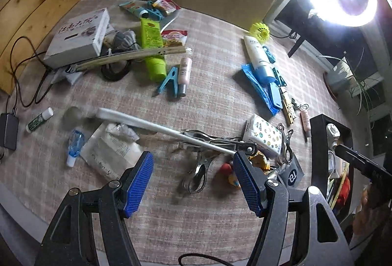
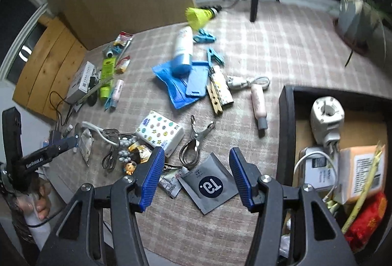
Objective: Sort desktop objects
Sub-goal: 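Close both tools on the white patterned tissue pack from either side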
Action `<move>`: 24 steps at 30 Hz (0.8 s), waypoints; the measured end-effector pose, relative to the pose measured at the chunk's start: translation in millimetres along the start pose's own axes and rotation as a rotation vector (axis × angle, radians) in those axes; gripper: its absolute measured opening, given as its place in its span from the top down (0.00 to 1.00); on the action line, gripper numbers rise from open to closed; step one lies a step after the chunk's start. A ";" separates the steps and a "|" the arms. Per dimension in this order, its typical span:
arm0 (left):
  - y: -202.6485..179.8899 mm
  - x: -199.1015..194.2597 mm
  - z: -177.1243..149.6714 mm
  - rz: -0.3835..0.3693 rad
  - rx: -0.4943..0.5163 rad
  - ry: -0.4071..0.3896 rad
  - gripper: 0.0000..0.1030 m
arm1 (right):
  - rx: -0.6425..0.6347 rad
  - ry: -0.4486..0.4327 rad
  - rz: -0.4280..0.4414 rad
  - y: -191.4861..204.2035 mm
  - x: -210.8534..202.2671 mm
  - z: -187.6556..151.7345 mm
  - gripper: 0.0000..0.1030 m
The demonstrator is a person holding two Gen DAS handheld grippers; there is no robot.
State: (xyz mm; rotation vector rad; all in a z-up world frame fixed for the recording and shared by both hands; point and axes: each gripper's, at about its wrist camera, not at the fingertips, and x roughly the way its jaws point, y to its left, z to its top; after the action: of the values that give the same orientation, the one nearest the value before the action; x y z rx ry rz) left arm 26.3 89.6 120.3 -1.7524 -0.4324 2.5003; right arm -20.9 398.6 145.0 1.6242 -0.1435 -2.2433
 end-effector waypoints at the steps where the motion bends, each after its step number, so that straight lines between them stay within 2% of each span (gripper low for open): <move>1: -2.3 1.2 2.5 -0.006 0.011 0.000 0.37 | 0.001 0.004 -0.005 -0.7 3.1 0.7 0.48; 5: -18.5 10.8 11.6 -0.030 0.041 0.011 0.38 | 0.004 0.016 0.008 3.0 14.3 6.0 0.51; 7: -31.1 19.3 16.6 -0.051 0.064 0.023 0.39 | 0.008 0.030 0.032 7.4 22.2 10.6 0.58; 9: -45.1 31.0 21.6 -0.082 0.102 0.038 0.45 | 0.021 0.054 0.059 11.2 32.9 15.1 0.60; 10: -49.7 35.9 23.9 -0.092 0.114 0.045 0.53 | 0.027 0.067 0.071 13.7 39.2 16.8 0.61; 11: -55.9 43.1 25.9 -0.096 0.132 0.056 0.58 | 0.035 0.083 0.083 15.8 47.1 18.2 0.61; 14: -69.4 61.5 28.0 -0.083 0.178 0.082 0.59 | 0.091 0.147 0.133 18.2 74.0 21.0 0.64; 16: -74.6 71.3 28.9 -0.099 0.199 0.102 0.59 | 0.103 0.174 0.133 20.6 87.6 21.7 0.72; 24: -86.5 105.4 32.0 -0.142 0.258 0.192 0.59 | 0.164 0.250 0.145 18.7 121.6 22.2 0.73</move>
State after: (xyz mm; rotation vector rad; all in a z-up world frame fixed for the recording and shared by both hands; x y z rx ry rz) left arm -50.4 188.0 56.7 -1.7676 -0.2024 2.1562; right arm -70.2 335.8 48.8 1.8983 -0.3749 -1.9462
